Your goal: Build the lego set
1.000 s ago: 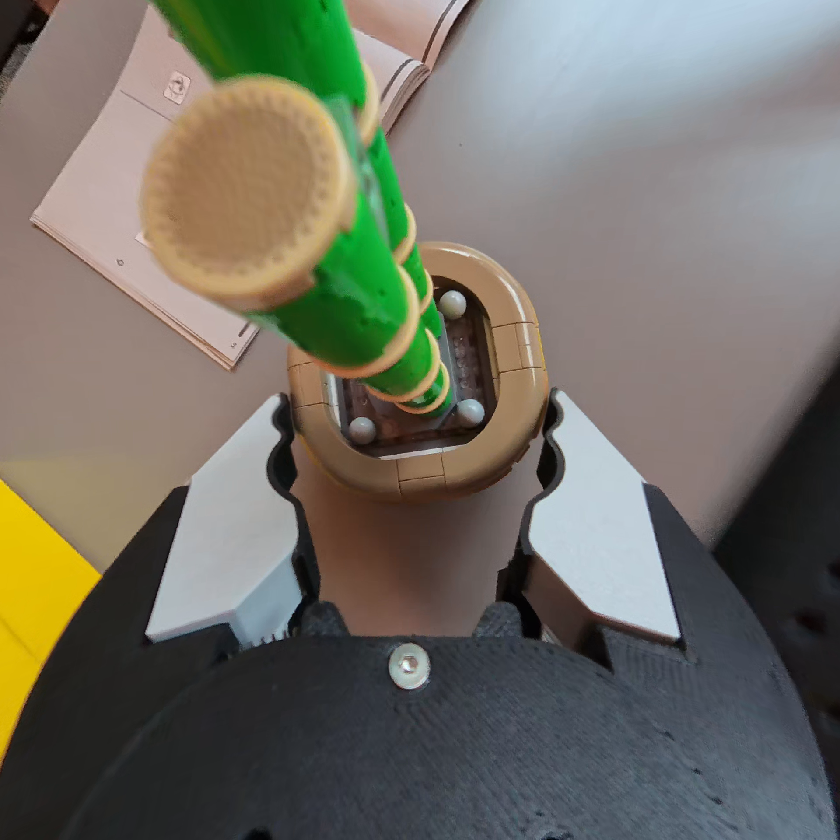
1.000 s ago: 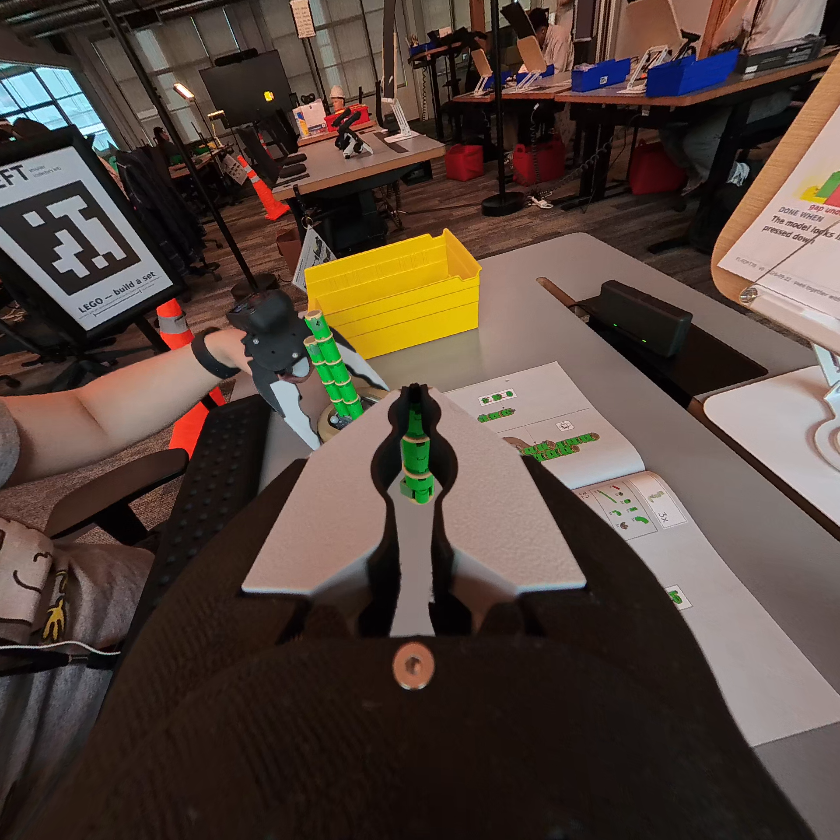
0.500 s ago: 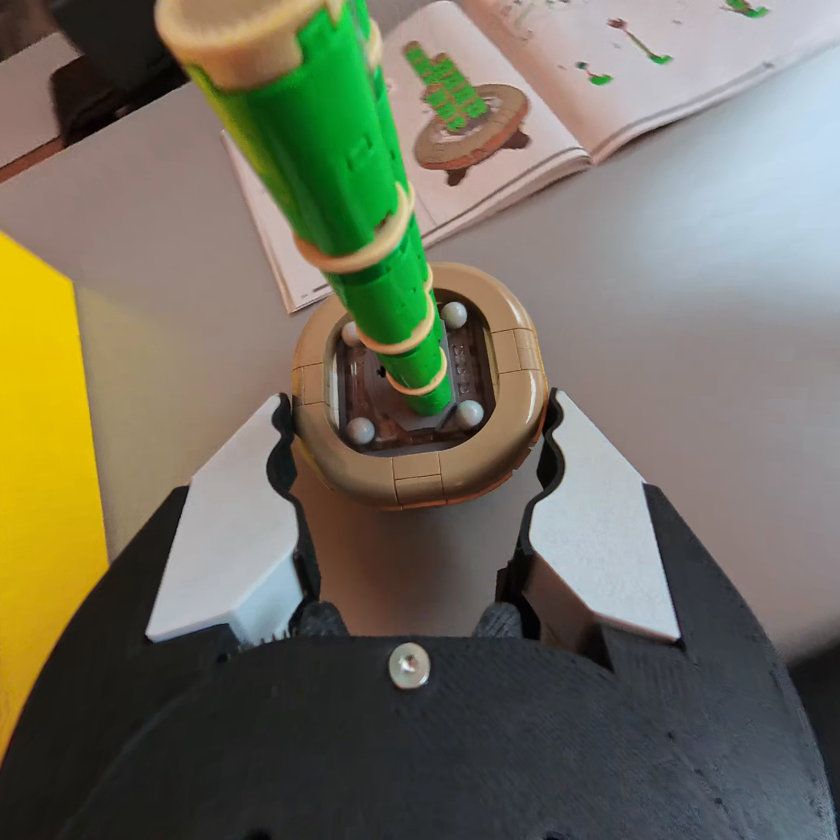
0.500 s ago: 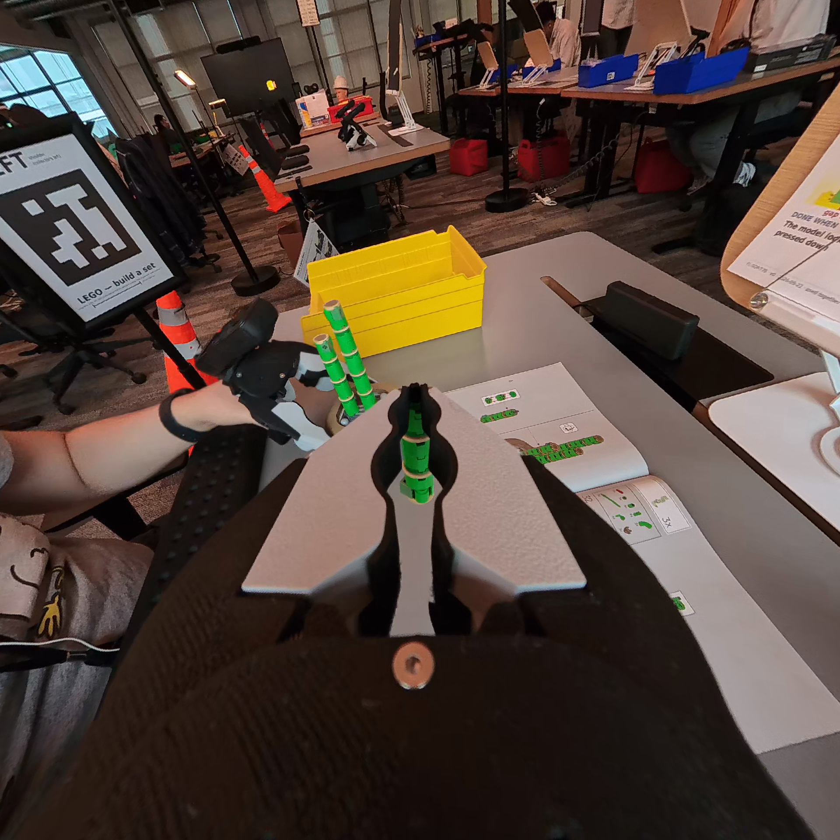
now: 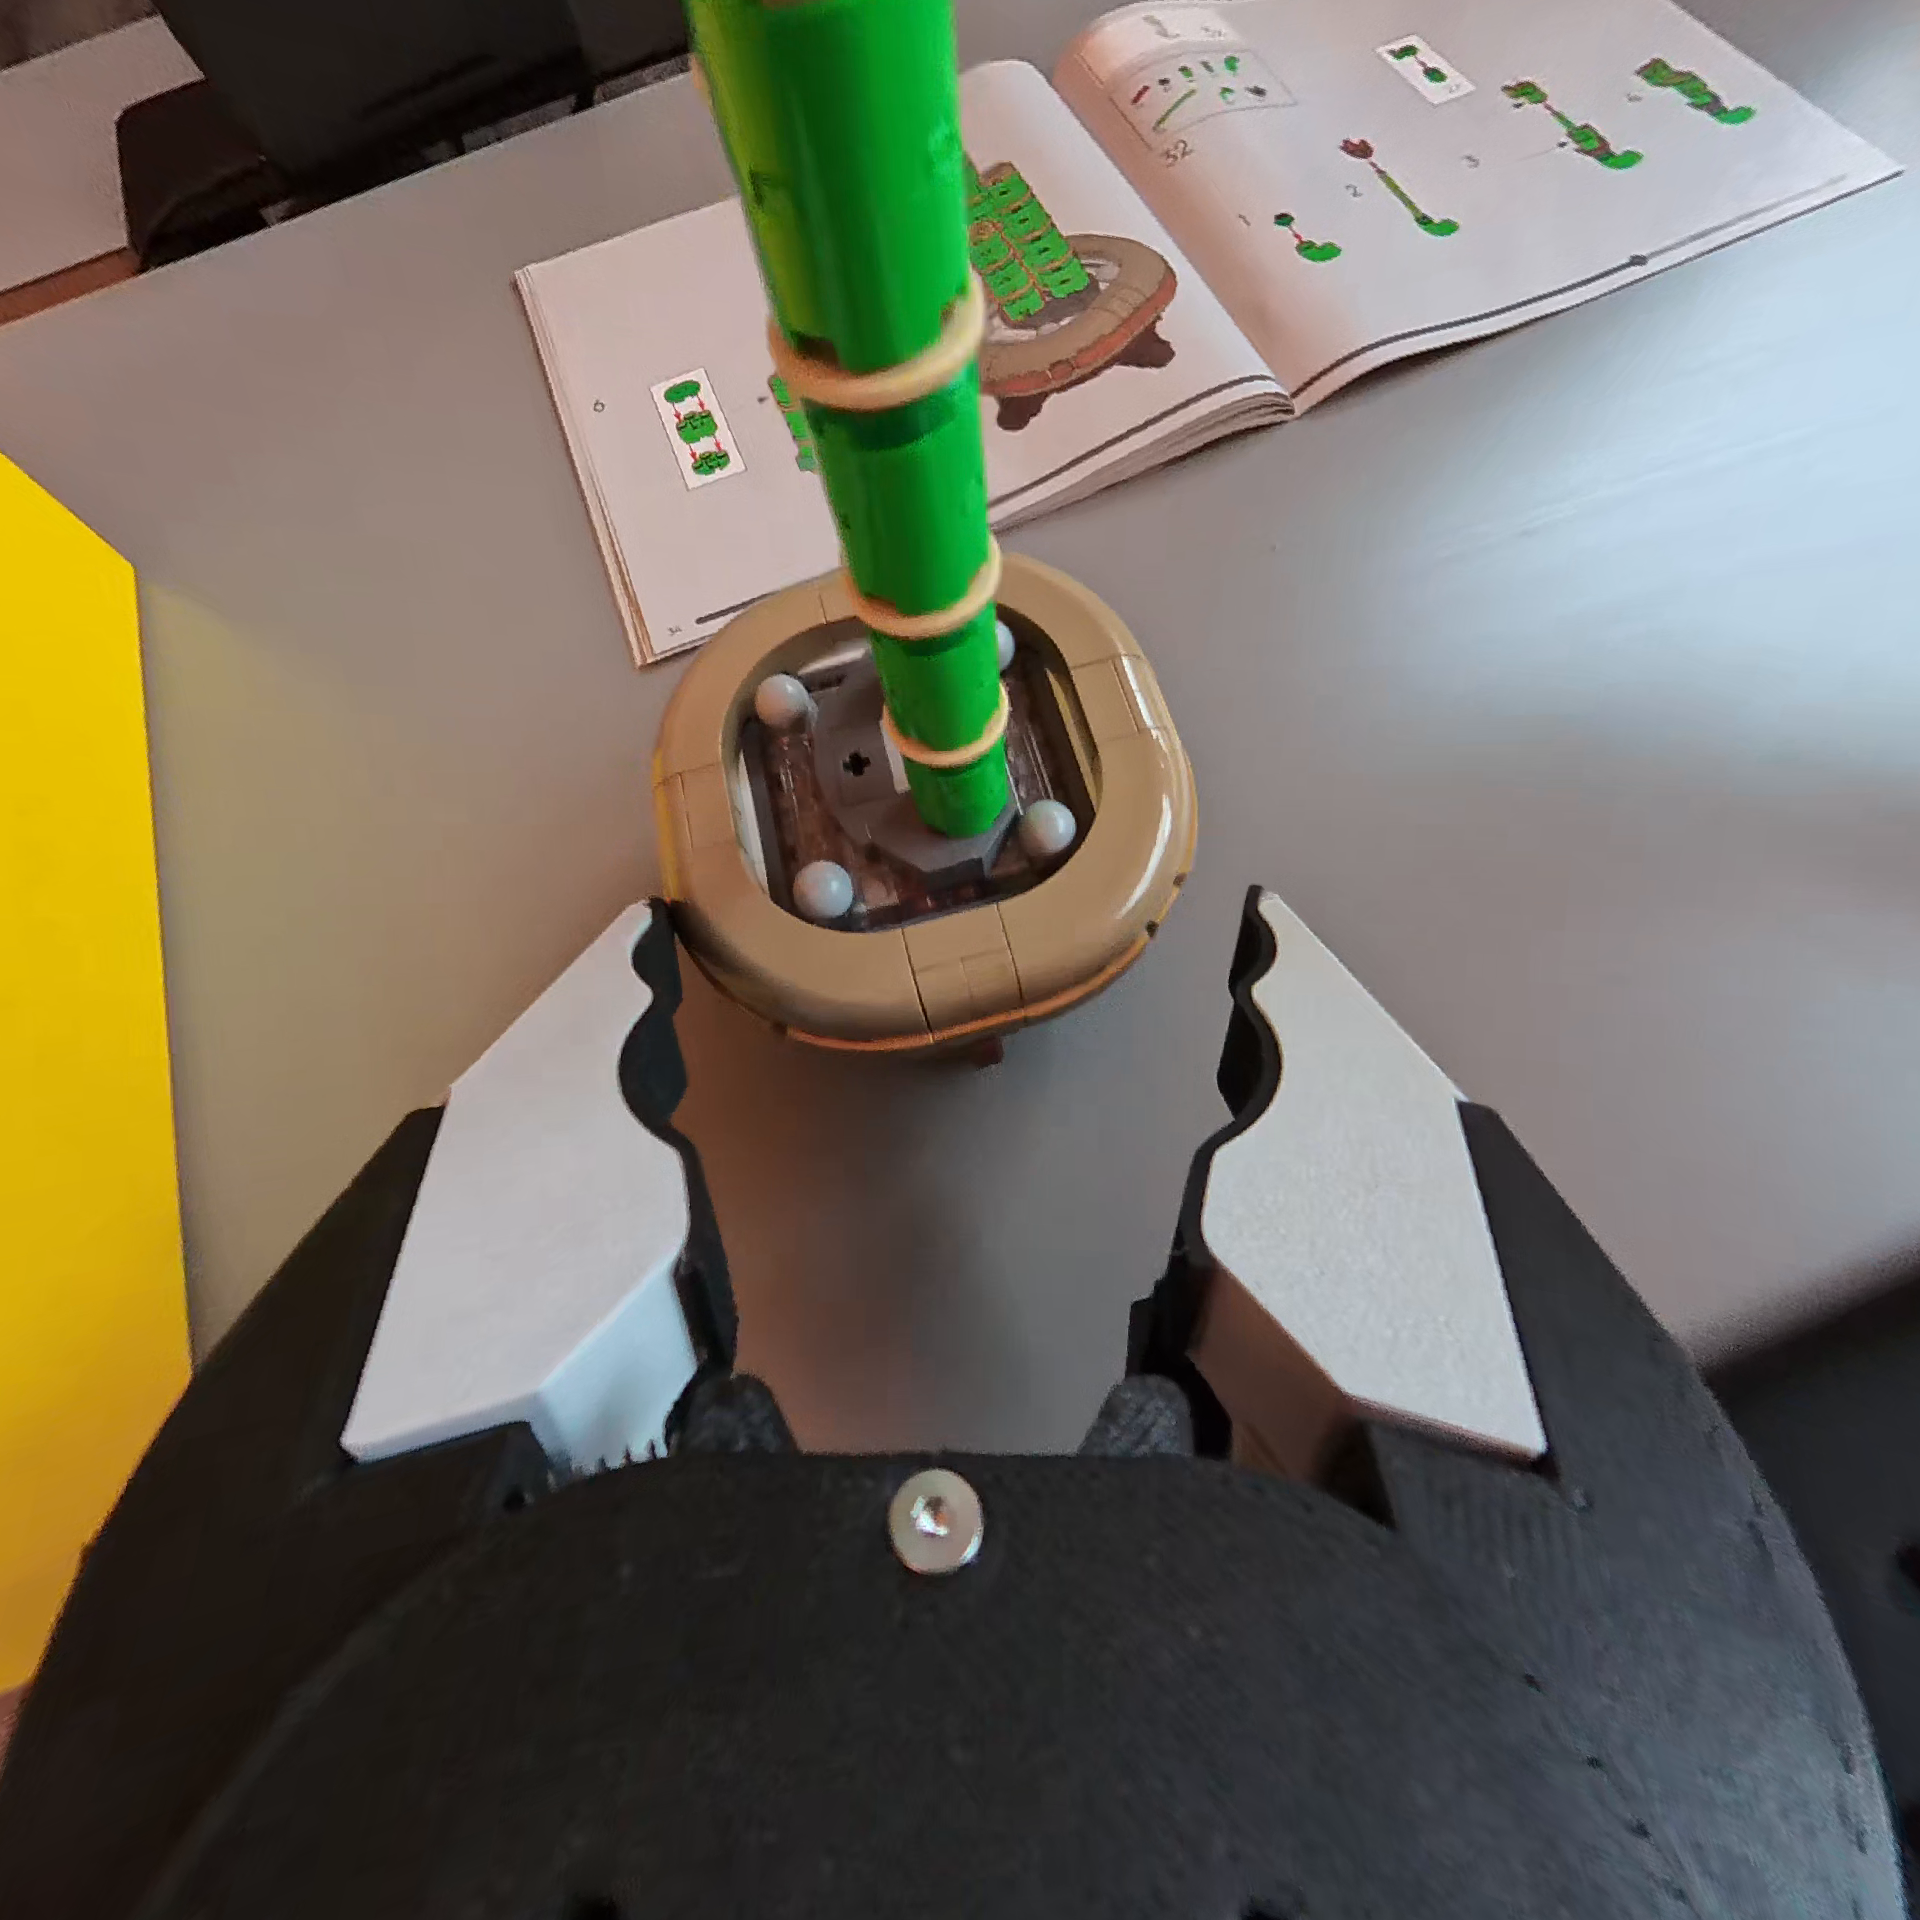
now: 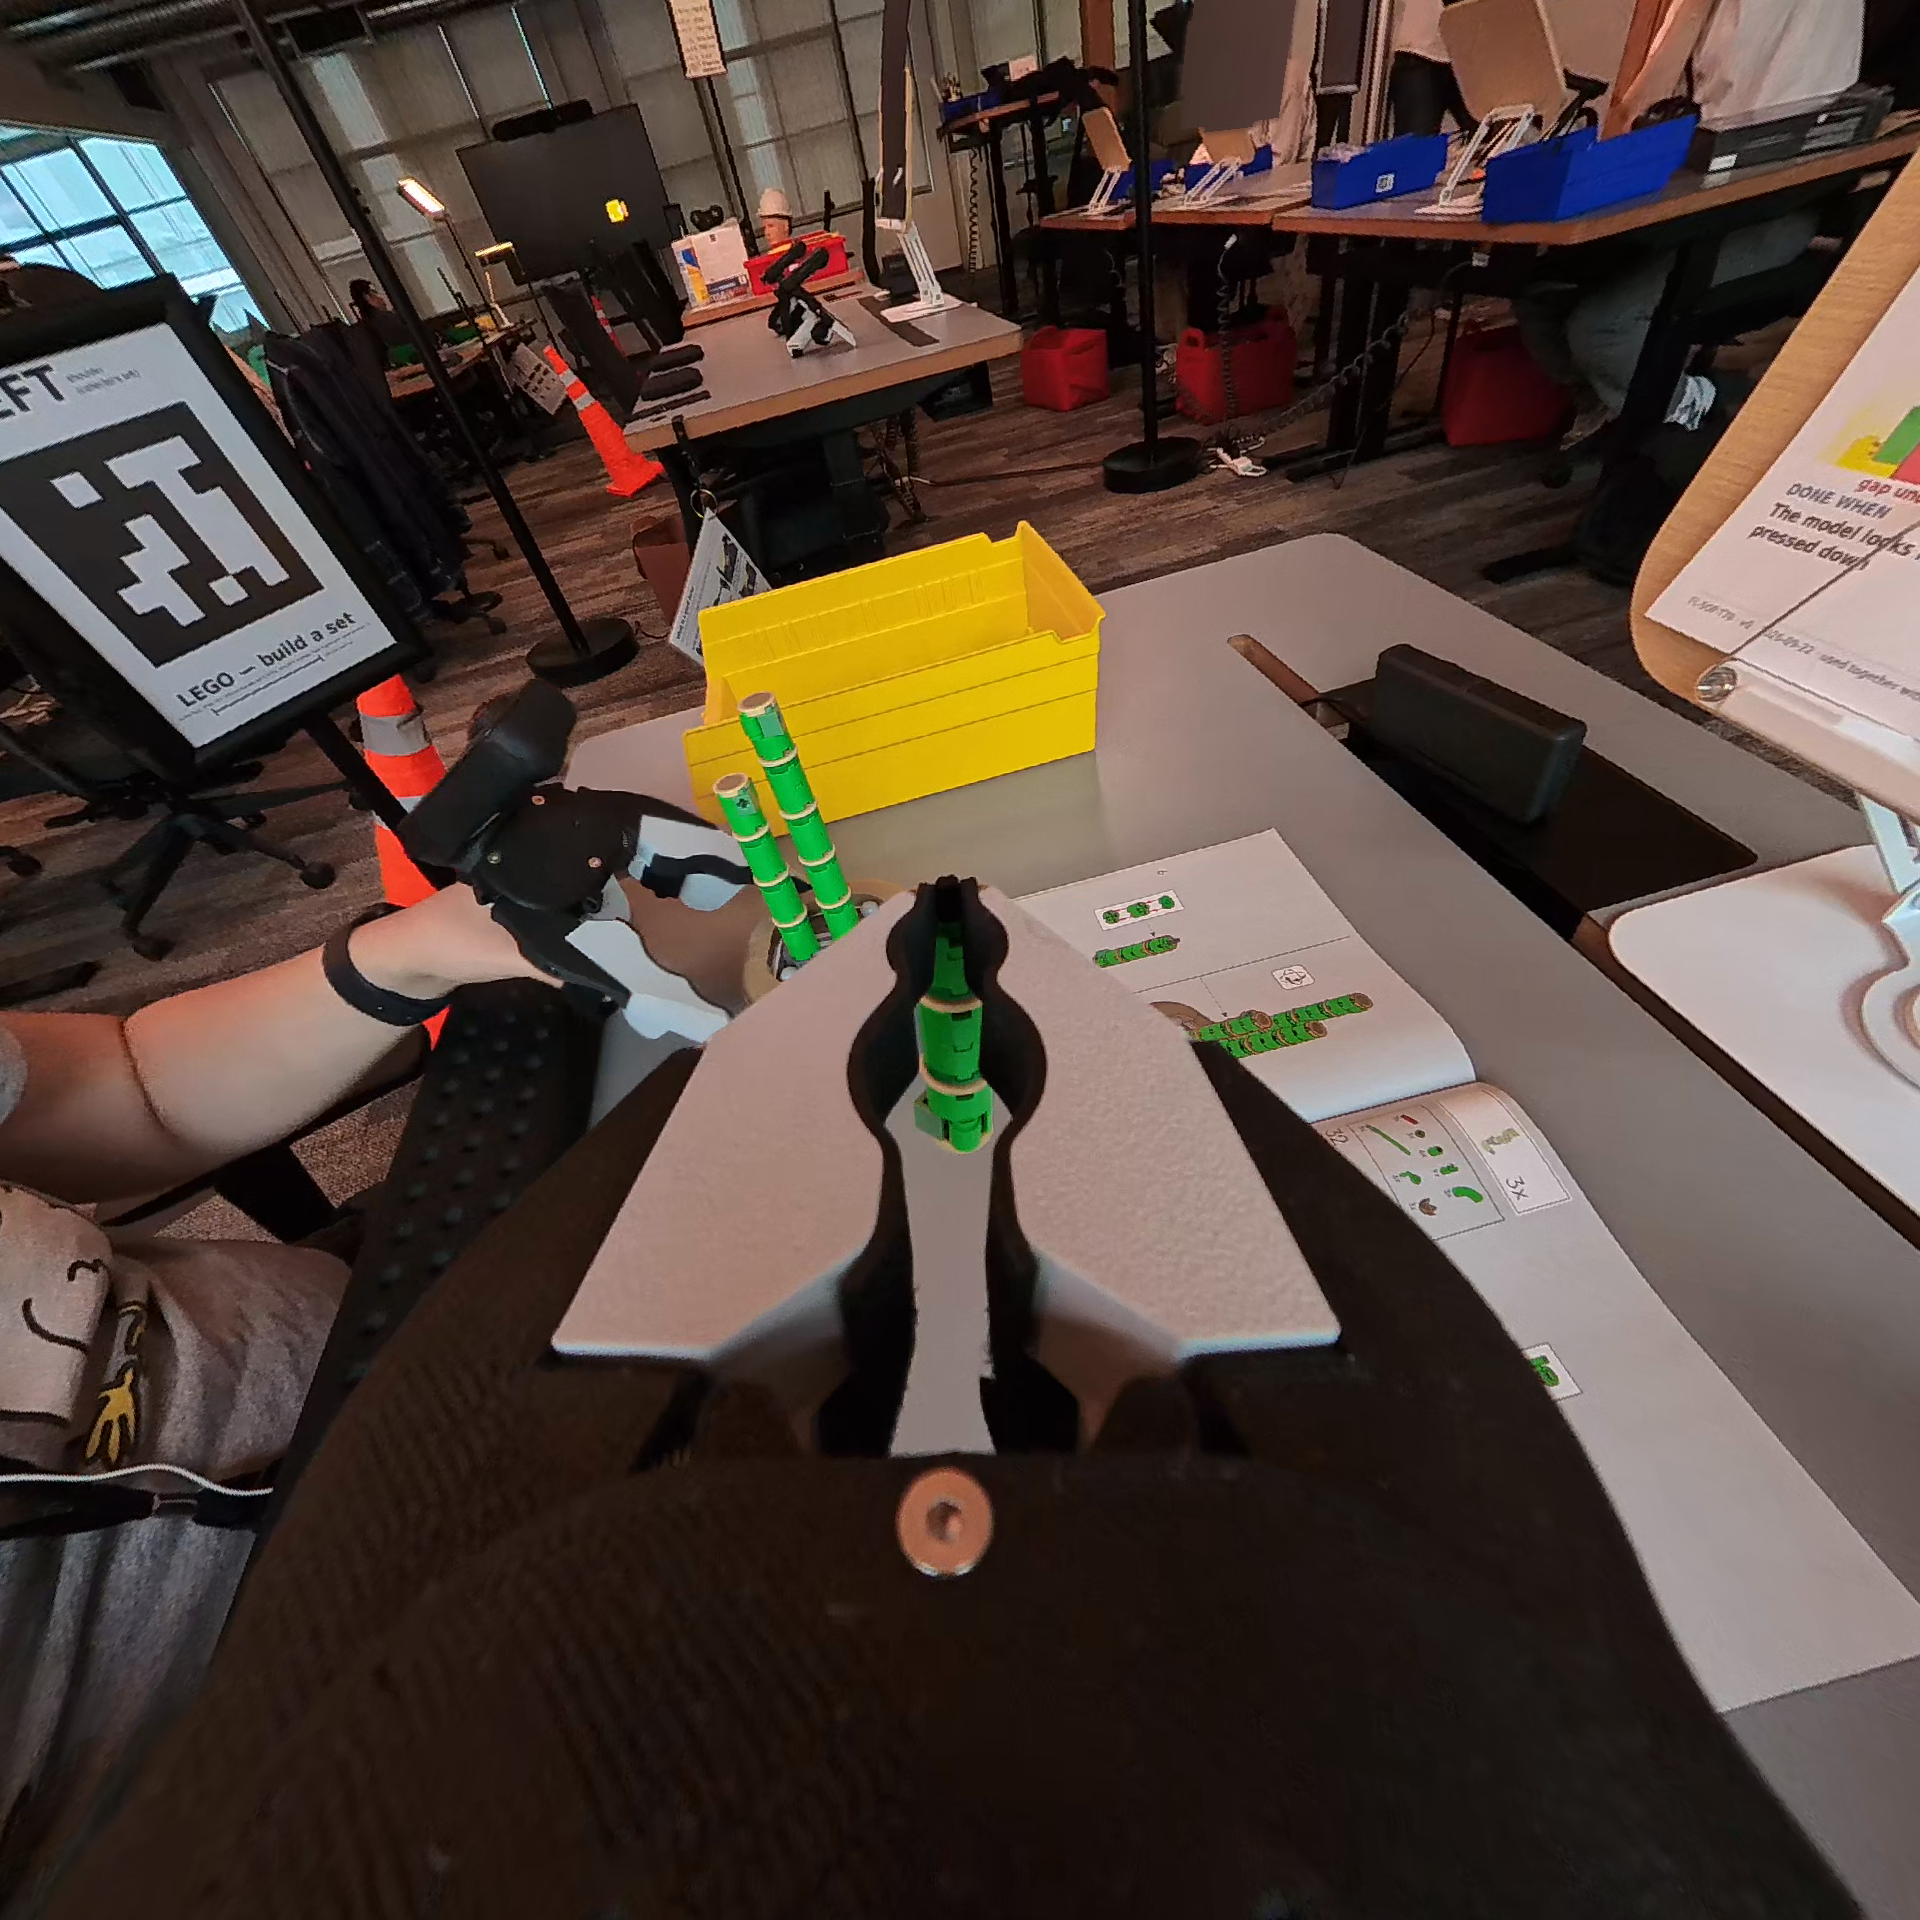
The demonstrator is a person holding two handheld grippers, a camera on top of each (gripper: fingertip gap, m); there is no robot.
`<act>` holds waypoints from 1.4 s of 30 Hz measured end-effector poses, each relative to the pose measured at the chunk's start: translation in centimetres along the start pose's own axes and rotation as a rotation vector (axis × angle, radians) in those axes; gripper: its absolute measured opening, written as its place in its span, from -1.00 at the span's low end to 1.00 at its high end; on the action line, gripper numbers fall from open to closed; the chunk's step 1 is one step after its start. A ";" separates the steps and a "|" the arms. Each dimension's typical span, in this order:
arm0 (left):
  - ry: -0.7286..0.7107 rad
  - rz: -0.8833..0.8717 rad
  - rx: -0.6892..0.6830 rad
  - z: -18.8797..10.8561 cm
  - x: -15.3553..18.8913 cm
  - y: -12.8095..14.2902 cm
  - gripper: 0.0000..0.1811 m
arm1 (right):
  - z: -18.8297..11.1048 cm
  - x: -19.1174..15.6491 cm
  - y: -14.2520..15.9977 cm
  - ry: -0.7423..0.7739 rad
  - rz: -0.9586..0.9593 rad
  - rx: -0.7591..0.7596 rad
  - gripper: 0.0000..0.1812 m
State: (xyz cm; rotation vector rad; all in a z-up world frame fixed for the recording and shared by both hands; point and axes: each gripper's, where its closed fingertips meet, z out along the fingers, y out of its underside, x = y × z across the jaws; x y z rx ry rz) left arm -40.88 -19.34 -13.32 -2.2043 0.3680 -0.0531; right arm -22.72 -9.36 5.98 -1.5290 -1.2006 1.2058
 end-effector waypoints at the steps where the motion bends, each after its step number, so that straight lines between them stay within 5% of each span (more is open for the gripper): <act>1: -0.003 0.009 0.001 -0.2 0.2 0.1 0.17 | 0.0 0.0 0.0 0.000 0.000 0.001 -0.97; 13: 0.004 0.113 0.085 -1.7 0.9 -0.8 0.12 | 0.2 -0.2 0.1 -0.003 -0.004 -0.005 -0.97; 16: 0.114 0.252 0.141 -2.0 0.5 -2.6 0.24 | 0.2 -0.3 0.1 -0.004 -0.004 -0.006 -0.96; 22: 0.316 0.499 0.027 -0.9 1.2 -2.5 0.32 | 0.2 -0.3 0.1 -0.005 -0.009 -0.012 -0.97; 42: 0.418 0.468 0.006 1.3 1.3 -2.8 0.25 | -0.3 0.0 -0.1 -0.009 0.006 0.007 -0.97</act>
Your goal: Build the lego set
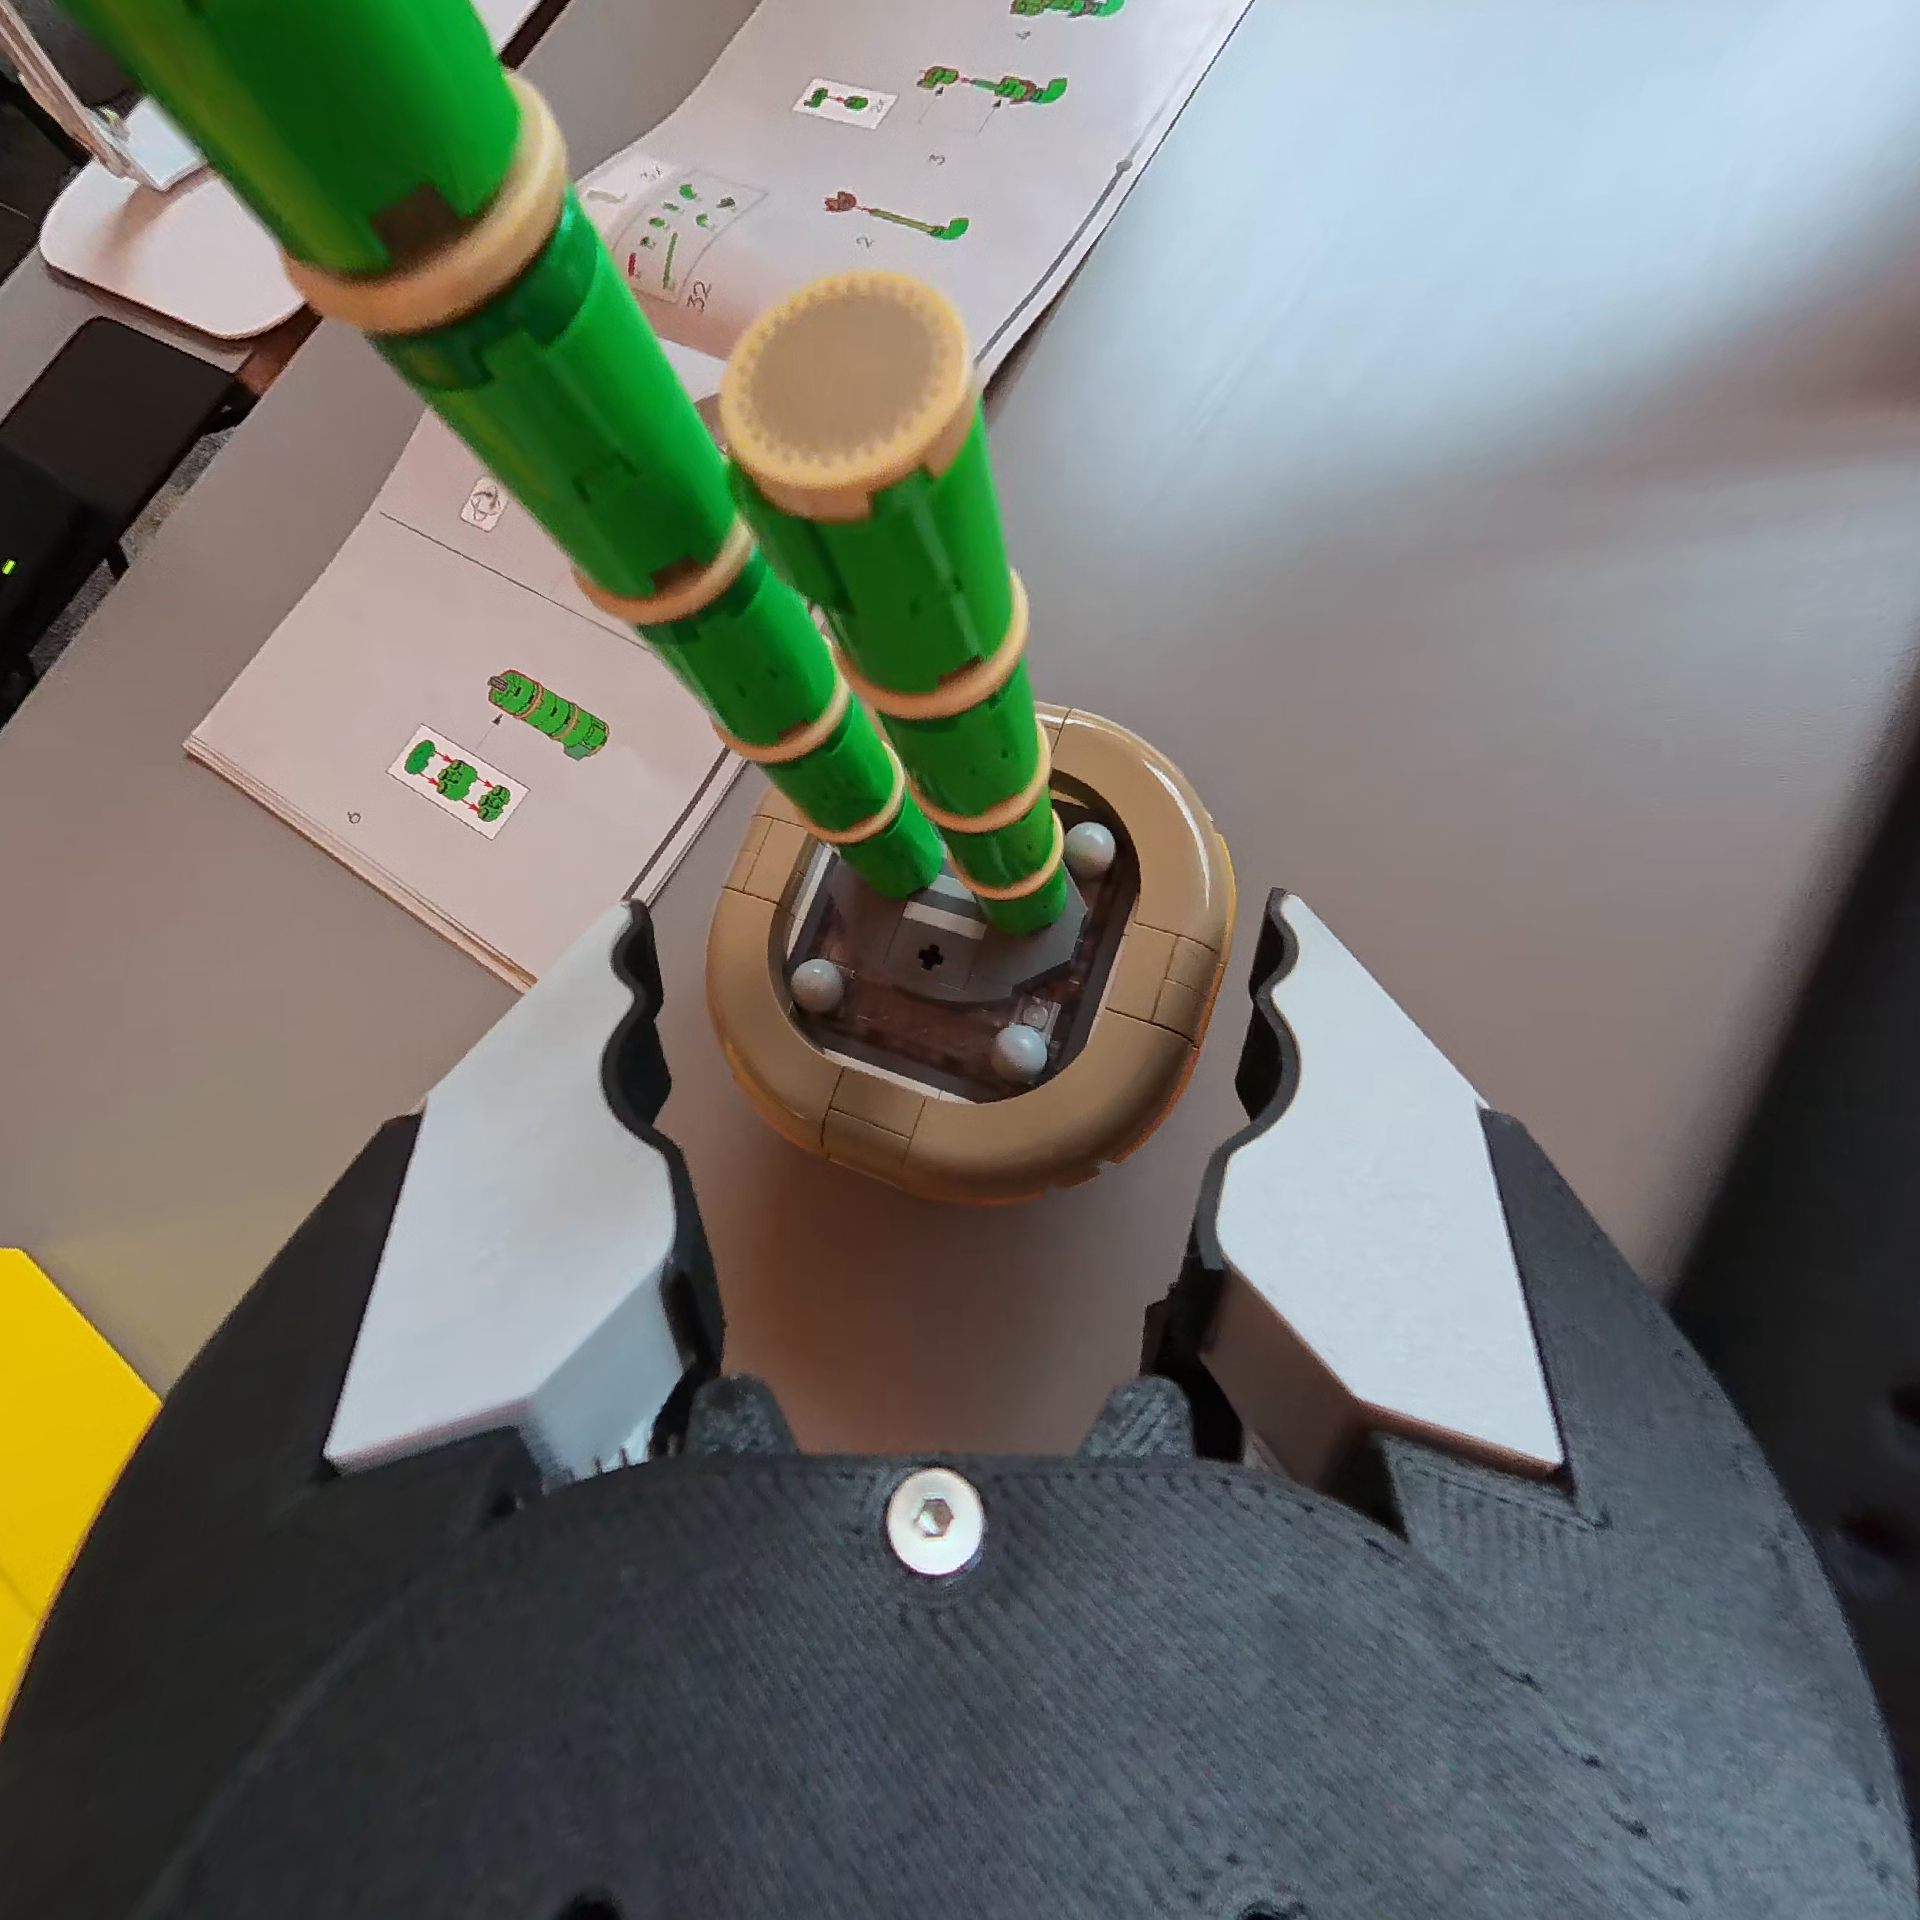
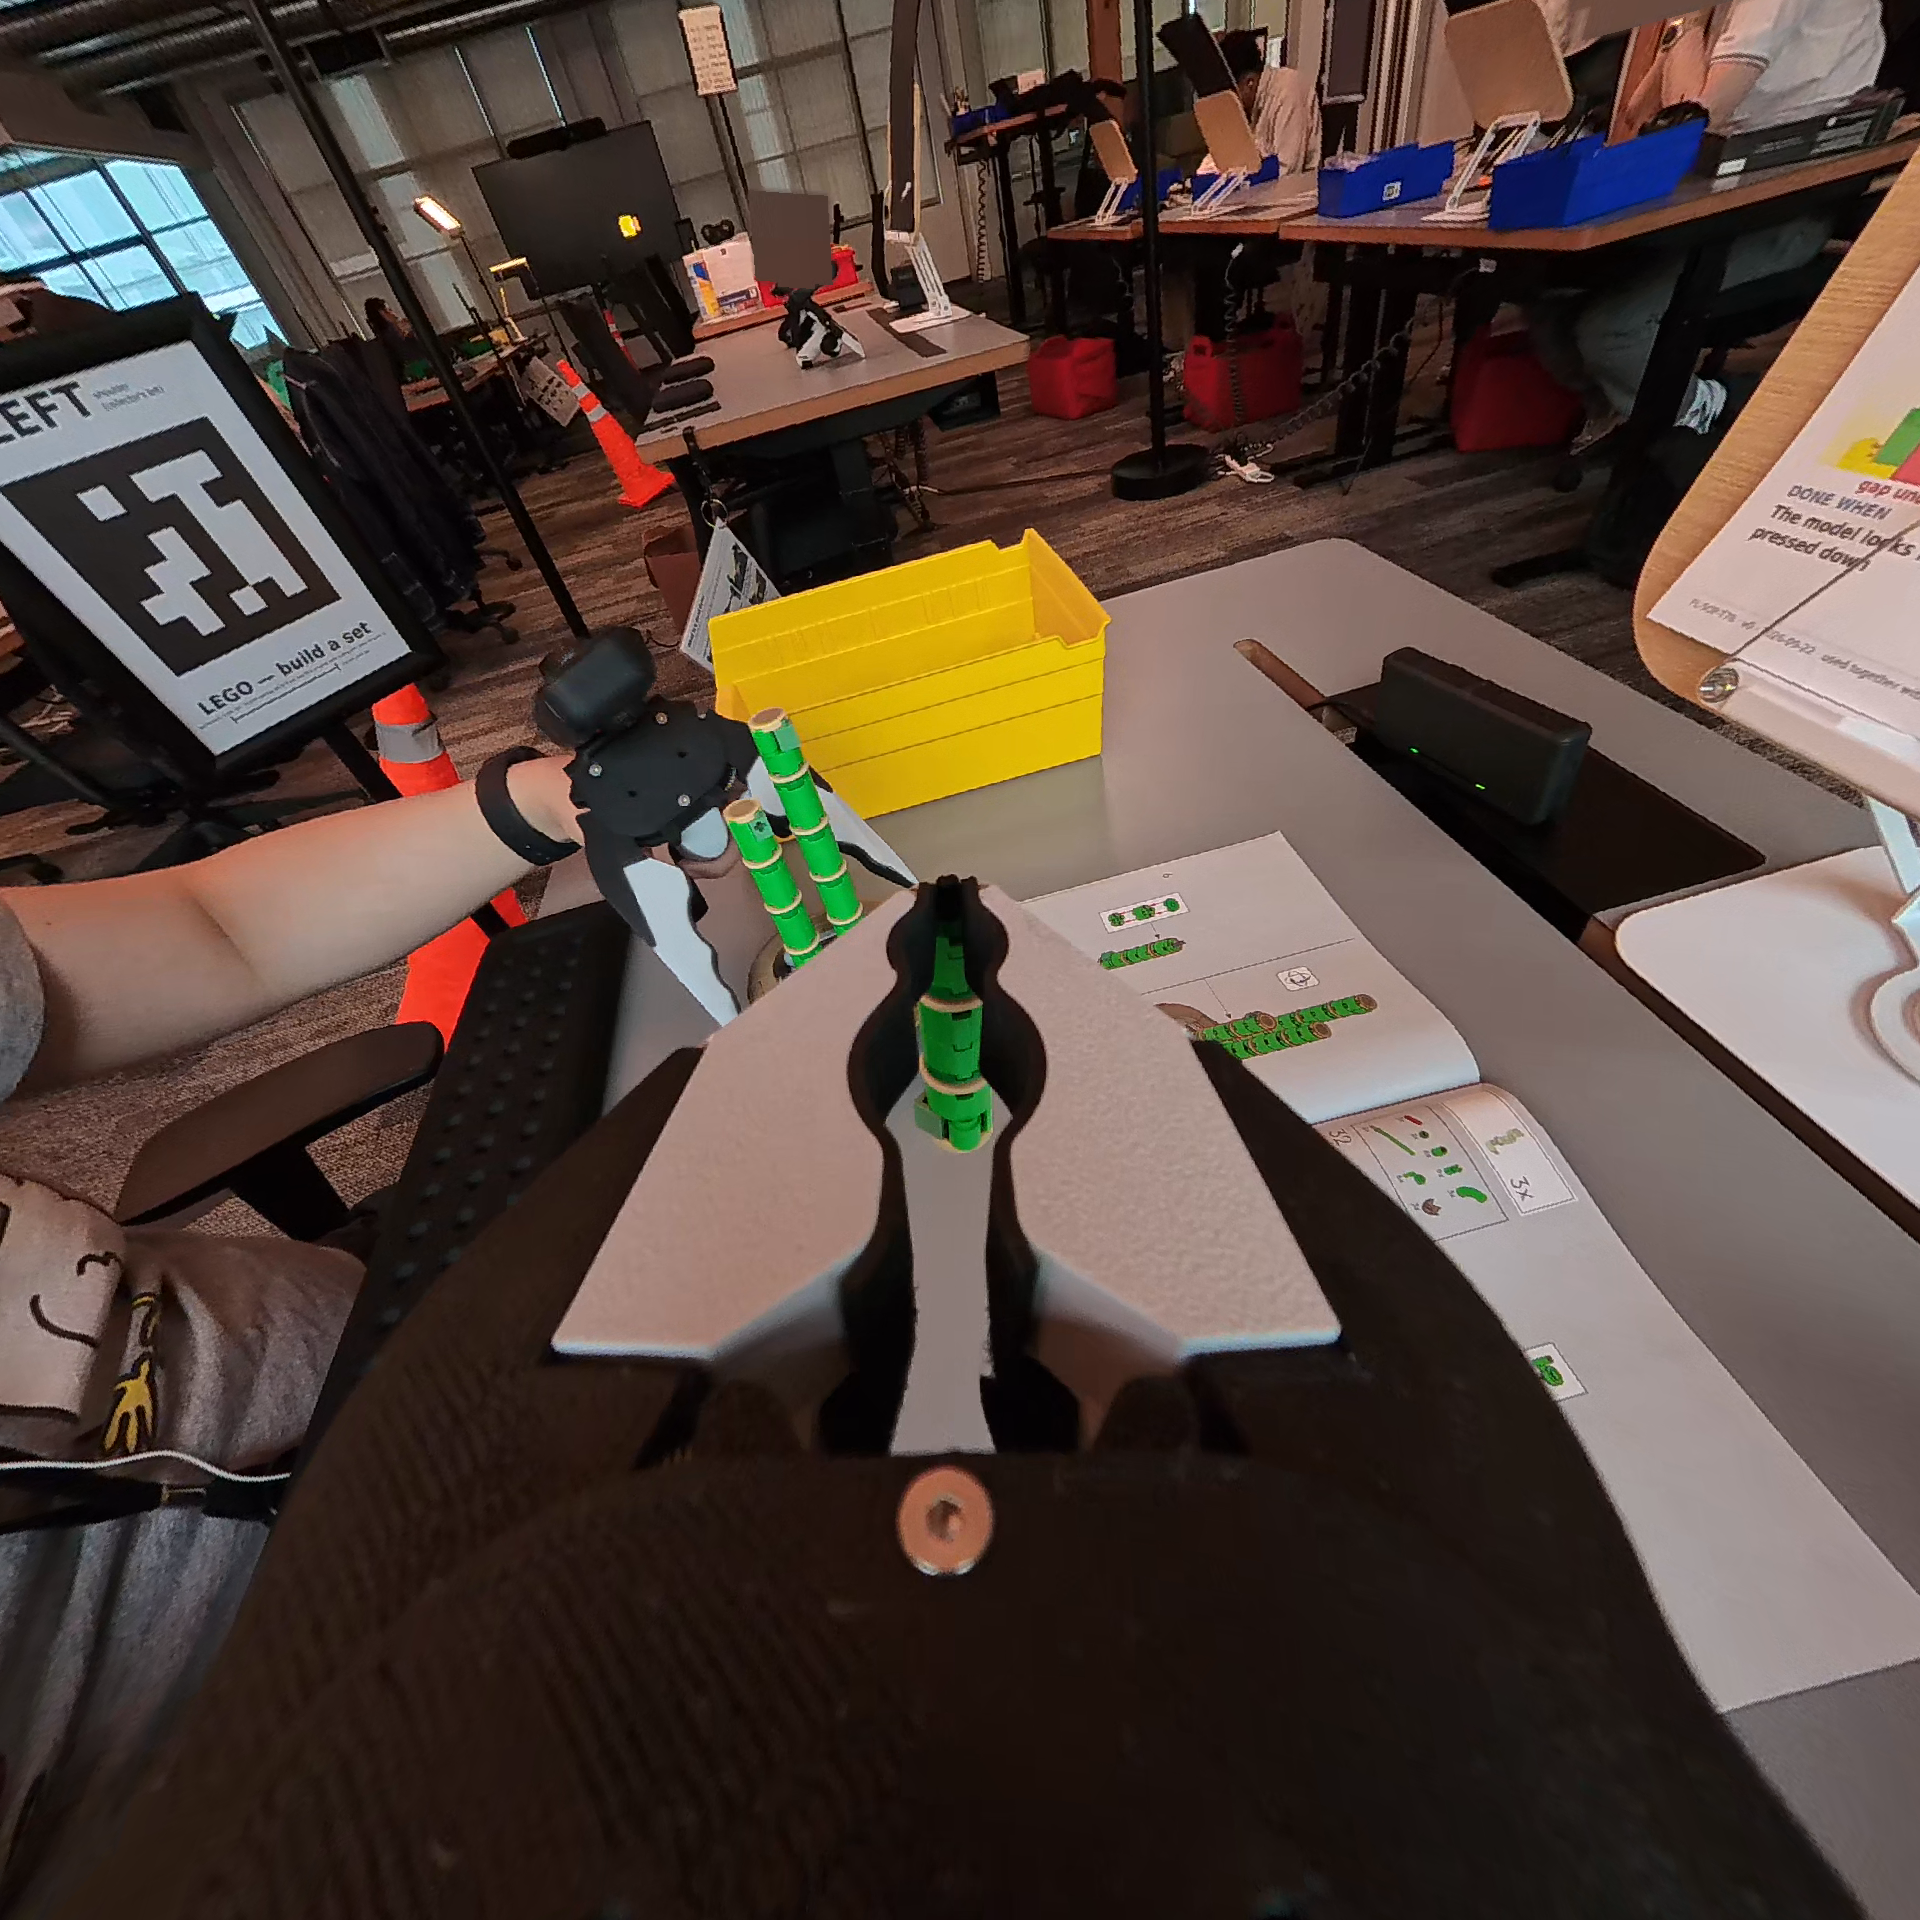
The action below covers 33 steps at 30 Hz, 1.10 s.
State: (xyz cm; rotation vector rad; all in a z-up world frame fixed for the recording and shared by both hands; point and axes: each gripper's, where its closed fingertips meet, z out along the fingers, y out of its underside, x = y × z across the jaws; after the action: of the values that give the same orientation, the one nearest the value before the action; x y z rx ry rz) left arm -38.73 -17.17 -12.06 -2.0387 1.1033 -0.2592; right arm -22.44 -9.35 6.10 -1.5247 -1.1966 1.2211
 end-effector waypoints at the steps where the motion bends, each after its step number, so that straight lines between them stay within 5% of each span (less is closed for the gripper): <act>1: -0.002 0.001 -0.004 0.1 -0.1 0.0 0.23 | 0.0 0.0 0.0 0.000 0.000 -0.001 -0.97; 18: -0.122 -0.084 -0.002 2.2 0.1 -1.0 0.13 | 0.0 0.1 0.1 -0.001 0.004 -0.002 -0.97; 30: -0.388 -0.312 0.027 3.2 -1.4 -1.8 0.13 | -0.4 0.0 -0.2 -0.002 0.003 0.015 -0.97; 33: -0.362 -0.331 0.063 2.9 -1.2 -2.0 0.27 | -0.7 0.1 -0.2 -0.002 0.010 0.014 -0.96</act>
State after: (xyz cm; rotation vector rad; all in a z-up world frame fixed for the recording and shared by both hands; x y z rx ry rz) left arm -36.72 -14.02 -12.39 -2.1004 0.5307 -0.0814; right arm -21.81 -9.24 6.39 -1.5218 -1.1805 1.2355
